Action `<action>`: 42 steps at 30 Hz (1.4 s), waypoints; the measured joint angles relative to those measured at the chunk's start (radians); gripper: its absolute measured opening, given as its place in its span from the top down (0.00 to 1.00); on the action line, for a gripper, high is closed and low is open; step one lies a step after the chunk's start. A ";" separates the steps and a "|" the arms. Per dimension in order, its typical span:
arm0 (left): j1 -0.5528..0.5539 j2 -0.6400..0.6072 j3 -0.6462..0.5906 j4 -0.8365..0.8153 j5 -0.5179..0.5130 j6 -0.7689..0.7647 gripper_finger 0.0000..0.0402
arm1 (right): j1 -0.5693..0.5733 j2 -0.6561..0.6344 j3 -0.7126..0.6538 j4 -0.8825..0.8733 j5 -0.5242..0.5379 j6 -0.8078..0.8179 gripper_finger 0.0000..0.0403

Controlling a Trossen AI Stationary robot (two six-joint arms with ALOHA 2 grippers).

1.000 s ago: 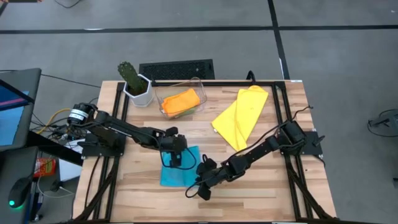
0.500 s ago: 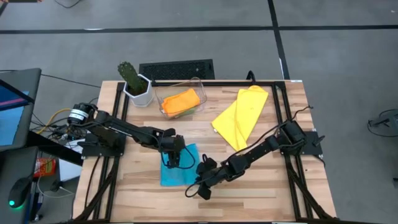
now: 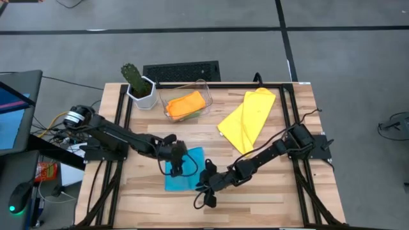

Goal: Fold microfiber towels
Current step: Fold the blue microfiber cloth

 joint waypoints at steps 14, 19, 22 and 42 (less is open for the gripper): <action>-0.010 0.058 -0.079 0.064 -0.112 -0.130 0.61 | -0.007 0.000 0.000 -0.035 0.019 0.036 0.73; 0.028 0.080 -0.116 0.163 -0.045 -0.126 0.61 | -0.006 0.000 0.000 -0.054 0.019 0.039 0.73; 0.042 0.092 -0.116 0.171 -0.037 -0.117 0.61 | -0.005 0.000 0.000 -0.061 0.019 0.052 0.73; 0.068 0.091 -0.107 0.191 0.008 -0.056 0.99 | -0.005 0.000 0.000 -0.069 0.018 0.056 0.73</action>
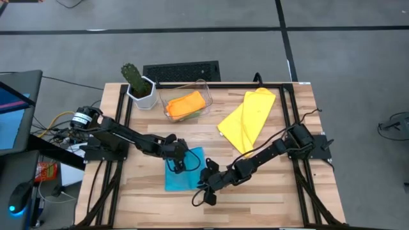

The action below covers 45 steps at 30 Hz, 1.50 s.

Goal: Fold microfiber towels
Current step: Fold the blue microfiber cloth

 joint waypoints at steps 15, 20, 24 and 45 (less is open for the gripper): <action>0.011 -0.176 0.092 -0.289 -0.126 -0.071 1.00 | -0.005 -0.025 0.079 -0.079 0.000 -0.031 0.73; -0.092 -0.305 -0.071 -0.259 -0.261 -0.286 1.00 | -0.063 -0.030 0.194 -0.246 0.047 -0.154 0.73; -0.128 -0.325 -0.219 0.005 -0.255 -0.370 1.00 | -0.141 -0.029 0.217 -0.293 0.050 -0.199 0.73; -0.174 -0.051 -0.290 0.316 -0.222 -0.401 1.00 | -0.331 0.048 0.217 -0.169 -0.103 -0.492 0.63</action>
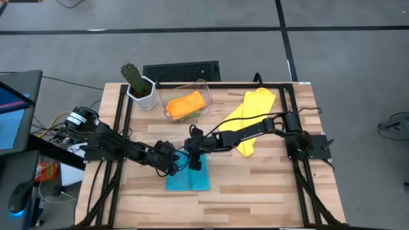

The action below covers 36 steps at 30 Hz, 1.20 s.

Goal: Fold microfiber towels
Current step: Fold the blue microfiber cloth

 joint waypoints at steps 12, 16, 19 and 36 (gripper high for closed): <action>0.000 0.002 -0.002 0.006 -0.015 0.015 1.00 | -0.023 0.073 0.011 0.036 -0.114 -0.067 0.59; 0.000 0.003 -0.003 0.015 -0.017 0.015 1.00 | -0.031 0.080 0.020 0.005 -0.112 -0.066 0.61; 0.000 0.003 -0.003 0.013 -0.017 0.014 1.00 | -0.040 0.086 0.025 0.012 -0.110 -0.066 0.61; 0.000 0.003 -0.003 0.011 -0.018 0.012 1.00 | -0.016 0.114 0.024 -0.044 -0.111 -0.076 0.74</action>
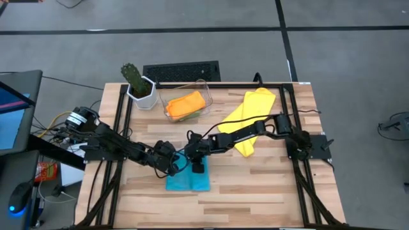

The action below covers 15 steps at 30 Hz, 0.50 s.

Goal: Fold microfiber towels
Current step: Fold the blue microfiber cloth

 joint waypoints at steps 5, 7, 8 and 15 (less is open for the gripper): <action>0.000 0.000 0.000 0.000 -0.001 0.000 1.00 | 0.000 -0.007 0.000 -0.011 0.002 0.007 0.84; 0.000 0.000 0.000 0.000 -0.001 0.000 1.00 | -0.001 -0.011 0.000 -0.015 0.003 0.018 0.88; 0.000 0.000 0.000 0.000 -0.002 0.001 1.00 | -0.002 -0.012 -0.001 -0.016 0.003 0.019 0.90; 0.000 0.001 0.000 0.000 -0.003 0.006 1.00 | -0.005 -0.047 -0.003 -0.053 0.002 0.014 0.91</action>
